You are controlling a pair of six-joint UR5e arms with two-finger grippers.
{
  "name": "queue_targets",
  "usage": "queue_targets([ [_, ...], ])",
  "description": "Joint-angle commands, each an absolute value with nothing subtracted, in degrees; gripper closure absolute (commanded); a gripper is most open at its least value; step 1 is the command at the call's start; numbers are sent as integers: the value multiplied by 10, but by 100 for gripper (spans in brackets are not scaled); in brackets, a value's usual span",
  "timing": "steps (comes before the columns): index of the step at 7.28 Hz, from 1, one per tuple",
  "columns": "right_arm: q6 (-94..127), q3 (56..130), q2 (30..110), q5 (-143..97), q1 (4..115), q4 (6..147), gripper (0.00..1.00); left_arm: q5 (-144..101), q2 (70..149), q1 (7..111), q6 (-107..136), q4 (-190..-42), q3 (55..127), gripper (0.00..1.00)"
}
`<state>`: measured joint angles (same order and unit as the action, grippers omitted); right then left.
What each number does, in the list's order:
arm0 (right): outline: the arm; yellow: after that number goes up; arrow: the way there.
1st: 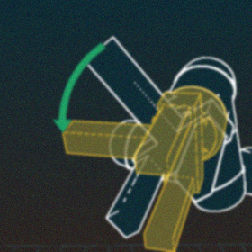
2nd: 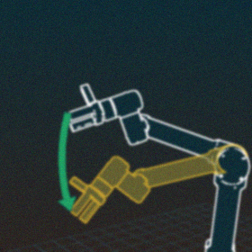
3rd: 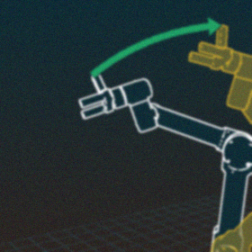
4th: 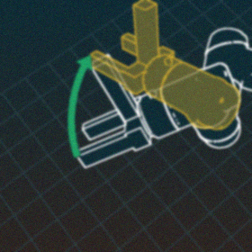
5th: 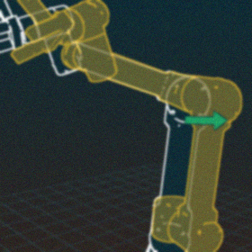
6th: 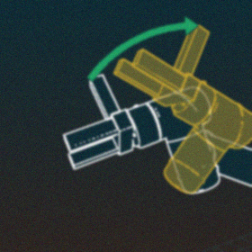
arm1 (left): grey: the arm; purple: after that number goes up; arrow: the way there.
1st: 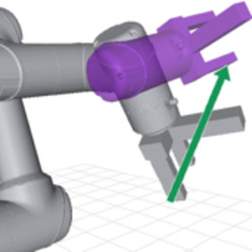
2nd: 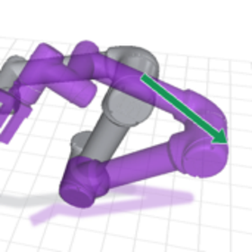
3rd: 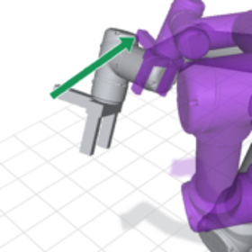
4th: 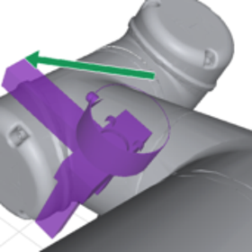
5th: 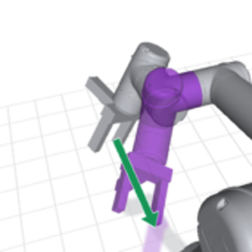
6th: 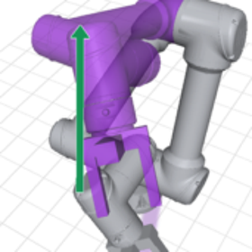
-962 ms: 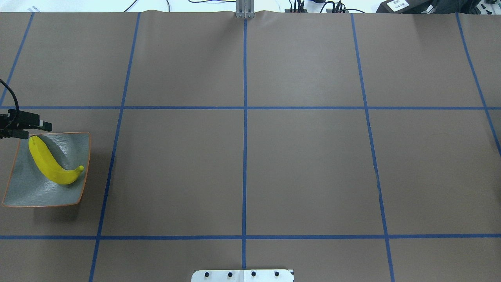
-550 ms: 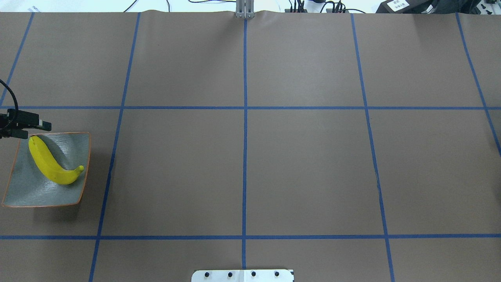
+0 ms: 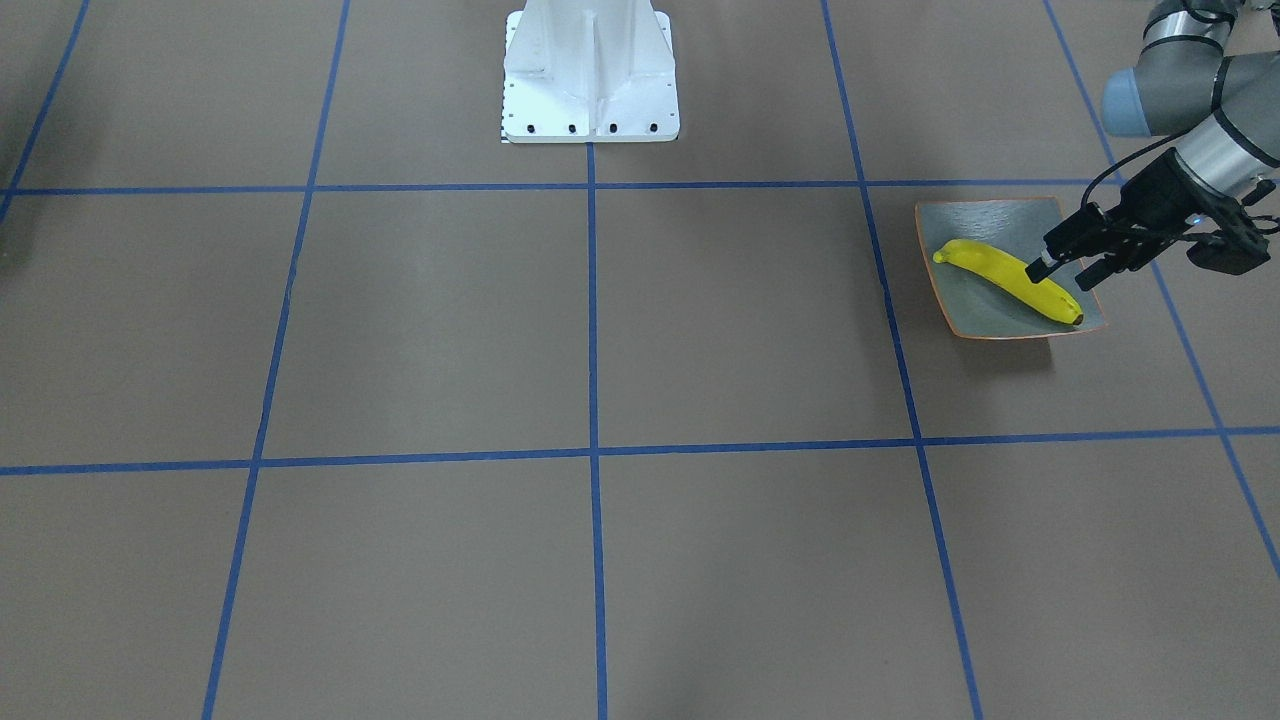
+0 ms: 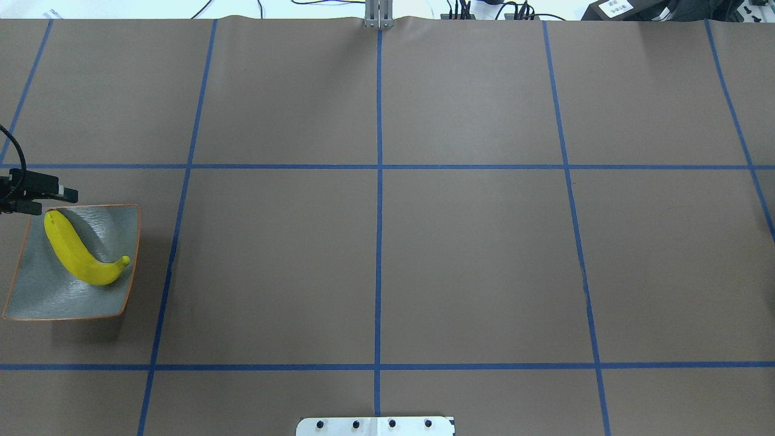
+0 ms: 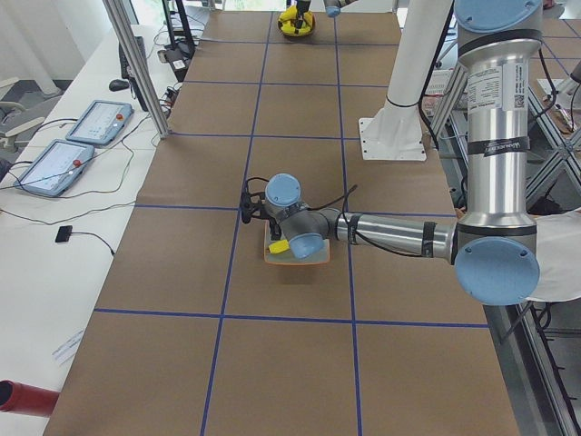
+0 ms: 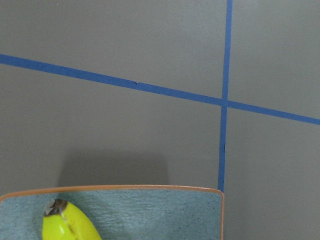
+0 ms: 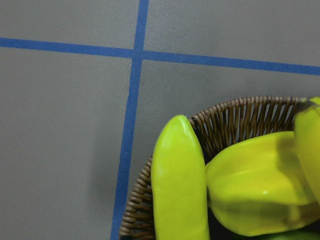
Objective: Transfer all bananas from basket to plate
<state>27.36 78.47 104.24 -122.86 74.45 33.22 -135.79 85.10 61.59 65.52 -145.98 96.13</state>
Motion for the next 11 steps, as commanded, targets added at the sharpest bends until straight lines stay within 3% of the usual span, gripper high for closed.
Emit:
queue_targets([
  [1, 273, 781, 1042, -1229, 744, 332, 78, -1358, 851, 616, 655, -1459, 963, 0],
  [2, 274, 779, 1042, -1229, 744, 332, 83, -1358, 850, 616, 656, -1459, 966, 0],
  [3, 273, 780, 1042, -1230, 744, 332, 100, -1358, 850, 616, 656, -1460, 966, 0],
  [11, 244, 847, 1047, -1357, 819, 337, 100, -1358, 852, 616, 677, -1459, 979, 0],
])
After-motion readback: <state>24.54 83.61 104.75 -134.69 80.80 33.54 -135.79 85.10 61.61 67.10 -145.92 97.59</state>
